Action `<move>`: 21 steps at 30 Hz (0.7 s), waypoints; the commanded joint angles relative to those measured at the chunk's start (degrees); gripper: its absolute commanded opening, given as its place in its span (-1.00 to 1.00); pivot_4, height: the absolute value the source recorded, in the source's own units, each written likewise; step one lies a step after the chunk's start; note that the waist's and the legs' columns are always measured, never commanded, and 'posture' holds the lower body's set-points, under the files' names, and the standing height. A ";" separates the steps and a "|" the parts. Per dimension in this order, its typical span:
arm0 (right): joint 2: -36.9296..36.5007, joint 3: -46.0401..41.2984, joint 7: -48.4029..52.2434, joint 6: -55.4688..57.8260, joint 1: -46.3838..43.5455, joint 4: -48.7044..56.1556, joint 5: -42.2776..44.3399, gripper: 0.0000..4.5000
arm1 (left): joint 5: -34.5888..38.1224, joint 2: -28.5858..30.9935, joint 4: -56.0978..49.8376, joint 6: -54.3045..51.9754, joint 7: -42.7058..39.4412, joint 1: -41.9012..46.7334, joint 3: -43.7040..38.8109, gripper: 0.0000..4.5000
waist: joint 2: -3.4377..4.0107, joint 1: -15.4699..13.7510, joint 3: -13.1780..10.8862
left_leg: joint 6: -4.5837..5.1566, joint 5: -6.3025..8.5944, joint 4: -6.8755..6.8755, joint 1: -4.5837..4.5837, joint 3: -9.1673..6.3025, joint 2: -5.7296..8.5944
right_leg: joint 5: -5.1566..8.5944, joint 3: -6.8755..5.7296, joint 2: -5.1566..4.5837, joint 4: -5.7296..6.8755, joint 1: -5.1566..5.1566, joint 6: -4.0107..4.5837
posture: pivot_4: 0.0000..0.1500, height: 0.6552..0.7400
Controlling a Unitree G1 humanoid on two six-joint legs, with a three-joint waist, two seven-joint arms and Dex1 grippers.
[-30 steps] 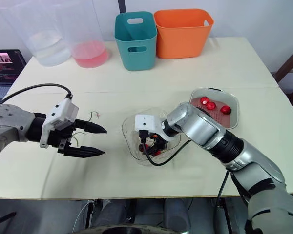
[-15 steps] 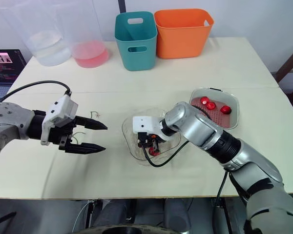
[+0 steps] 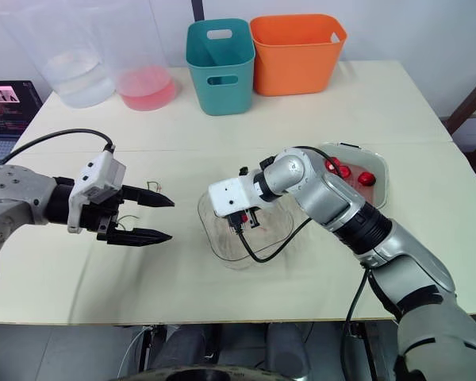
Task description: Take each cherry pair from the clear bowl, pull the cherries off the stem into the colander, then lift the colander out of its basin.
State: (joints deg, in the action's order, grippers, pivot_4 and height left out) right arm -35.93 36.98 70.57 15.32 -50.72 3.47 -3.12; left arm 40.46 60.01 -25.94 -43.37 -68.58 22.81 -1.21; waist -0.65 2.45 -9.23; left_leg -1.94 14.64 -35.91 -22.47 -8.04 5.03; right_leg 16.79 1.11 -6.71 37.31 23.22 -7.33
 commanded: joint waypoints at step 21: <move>0.79 -10.94 -12.10 60.61 1.65 18.40 17.08 0.42 | -4.68 -1.01 3.55 4.13 -2.39 3.11 1.68 0.54 | 0.00 -0.10 0.00 | 0.08 0.05 0.01 0.00 -0.01 0.01 | 0.00 0.02 -0.05 0.00 0.01 0.00 | 1.00 1.00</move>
State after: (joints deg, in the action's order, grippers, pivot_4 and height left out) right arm -35.74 25.68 60.23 74.49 -49.17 19.32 12.82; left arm 35.94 58.80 -22.02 -40.18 -70.81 24.98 1.25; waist -0.65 2.34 -9.23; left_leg -1.87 14.68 -35.90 -22.47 -8.05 5.04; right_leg 16.79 1.12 -6.76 37.31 23.23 -7.32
